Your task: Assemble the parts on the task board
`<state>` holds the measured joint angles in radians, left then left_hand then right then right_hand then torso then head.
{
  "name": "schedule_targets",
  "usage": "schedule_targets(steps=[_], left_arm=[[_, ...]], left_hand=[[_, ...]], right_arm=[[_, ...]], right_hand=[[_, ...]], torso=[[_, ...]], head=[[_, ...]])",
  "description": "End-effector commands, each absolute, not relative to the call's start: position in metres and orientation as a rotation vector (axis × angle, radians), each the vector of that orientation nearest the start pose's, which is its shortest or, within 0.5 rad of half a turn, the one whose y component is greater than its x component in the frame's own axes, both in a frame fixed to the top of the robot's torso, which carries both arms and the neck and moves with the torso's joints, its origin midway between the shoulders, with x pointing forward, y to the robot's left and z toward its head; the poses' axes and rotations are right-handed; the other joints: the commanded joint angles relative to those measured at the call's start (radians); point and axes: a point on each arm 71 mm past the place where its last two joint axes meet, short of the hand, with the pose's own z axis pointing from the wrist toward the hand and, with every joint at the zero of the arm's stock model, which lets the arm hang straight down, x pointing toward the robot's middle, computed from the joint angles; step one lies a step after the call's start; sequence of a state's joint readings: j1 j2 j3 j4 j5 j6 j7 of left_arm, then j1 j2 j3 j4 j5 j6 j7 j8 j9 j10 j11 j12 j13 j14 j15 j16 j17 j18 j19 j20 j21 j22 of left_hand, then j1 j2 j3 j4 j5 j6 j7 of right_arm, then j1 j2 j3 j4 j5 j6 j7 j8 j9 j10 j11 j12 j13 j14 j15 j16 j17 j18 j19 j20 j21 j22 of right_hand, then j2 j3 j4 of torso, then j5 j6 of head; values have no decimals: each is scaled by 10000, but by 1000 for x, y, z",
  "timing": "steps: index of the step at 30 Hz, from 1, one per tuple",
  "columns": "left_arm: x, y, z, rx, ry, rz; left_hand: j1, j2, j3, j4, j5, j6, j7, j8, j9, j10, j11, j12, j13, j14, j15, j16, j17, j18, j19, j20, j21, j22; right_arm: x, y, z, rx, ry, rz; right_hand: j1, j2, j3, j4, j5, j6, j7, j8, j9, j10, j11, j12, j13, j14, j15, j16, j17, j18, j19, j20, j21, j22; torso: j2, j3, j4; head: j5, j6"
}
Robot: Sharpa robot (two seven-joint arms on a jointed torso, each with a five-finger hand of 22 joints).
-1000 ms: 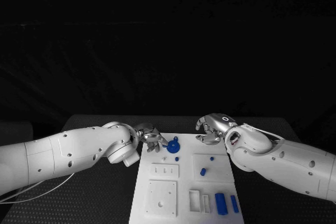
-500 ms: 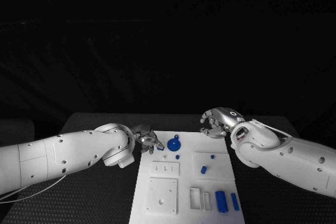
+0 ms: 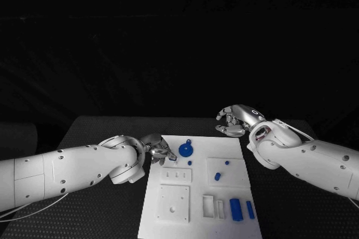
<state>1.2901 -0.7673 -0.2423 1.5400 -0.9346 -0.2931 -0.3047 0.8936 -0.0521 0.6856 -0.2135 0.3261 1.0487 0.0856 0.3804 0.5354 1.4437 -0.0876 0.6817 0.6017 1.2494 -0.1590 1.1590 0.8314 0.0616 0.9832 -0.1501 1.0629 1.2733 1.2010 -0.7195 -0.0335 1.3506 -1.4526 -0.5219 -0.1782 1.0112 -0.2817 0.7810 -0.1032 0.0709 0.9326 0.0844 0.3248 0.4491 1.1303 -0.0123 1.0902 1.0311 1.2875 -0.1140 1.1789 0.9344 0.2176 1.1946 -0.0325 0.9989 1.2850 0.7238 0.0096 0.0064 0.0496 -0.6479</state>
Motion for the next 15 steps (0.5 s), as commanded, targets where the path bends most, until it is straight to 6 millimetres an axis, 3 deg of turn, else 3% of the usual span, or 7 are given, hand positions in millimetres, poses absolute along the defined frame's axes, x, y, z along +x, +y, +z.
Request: schedule_targets(steps=[1, 11, 15], left_arm=[[469, 174, -232, -2972, 19870, -6527], [462, 165, -245, -2724, 19996, -6350], [461, 161, -251, -2674, 20144, -6194]], left_hand=[[107, -34, -2, -79, 47, 1609, -755, 51, 1281, 13, -78, 171, 129, 335, -292, 156, 30, 58, 107, -1107, 102, 50], [105, -61, -42, -38, 159, 1867, -883, 191, 1496, -12, -206, 790, 555, 429, -398, 694, 70, 77, 163, -1150, 233, 190], [54, -16, -53, -78, 400, 1929, -928, 261, 1617, -59, -253, 1064, 715, 438, -437, 928, 43, 94, 203, -1172, 315, 265]], right_arm=[[524, -197, -177, 475, 14694, 5912], [531, -198, -176, 713, 14712, 5918], [532, -197, -177, 722, 14743, 5881]], right_hand=[[27, -51, -62, 19, 93, 623, 212, -59, -14, -367, 59, -71, -36, -84, 2, -90, -17, 442, -112, 3, -90, -26], [29, -39, -116, -1, 323, 577, 247, -81, -13, -518, 97, -207, -171, -237, 46, -307, -72, 442, -305, 80, -280, -73], [31, -34, -128, -9, 359, 575, 250, -82, -11, -541, 100, -224, -193, -257, 49, -335, -77, 442, -332, 89, -306, -76]], torso=[[4, 0, -5], [-1, 6, -14], [4, 4, -9]], head=[[-7, -79], [-20, -172], [-29, -213]])
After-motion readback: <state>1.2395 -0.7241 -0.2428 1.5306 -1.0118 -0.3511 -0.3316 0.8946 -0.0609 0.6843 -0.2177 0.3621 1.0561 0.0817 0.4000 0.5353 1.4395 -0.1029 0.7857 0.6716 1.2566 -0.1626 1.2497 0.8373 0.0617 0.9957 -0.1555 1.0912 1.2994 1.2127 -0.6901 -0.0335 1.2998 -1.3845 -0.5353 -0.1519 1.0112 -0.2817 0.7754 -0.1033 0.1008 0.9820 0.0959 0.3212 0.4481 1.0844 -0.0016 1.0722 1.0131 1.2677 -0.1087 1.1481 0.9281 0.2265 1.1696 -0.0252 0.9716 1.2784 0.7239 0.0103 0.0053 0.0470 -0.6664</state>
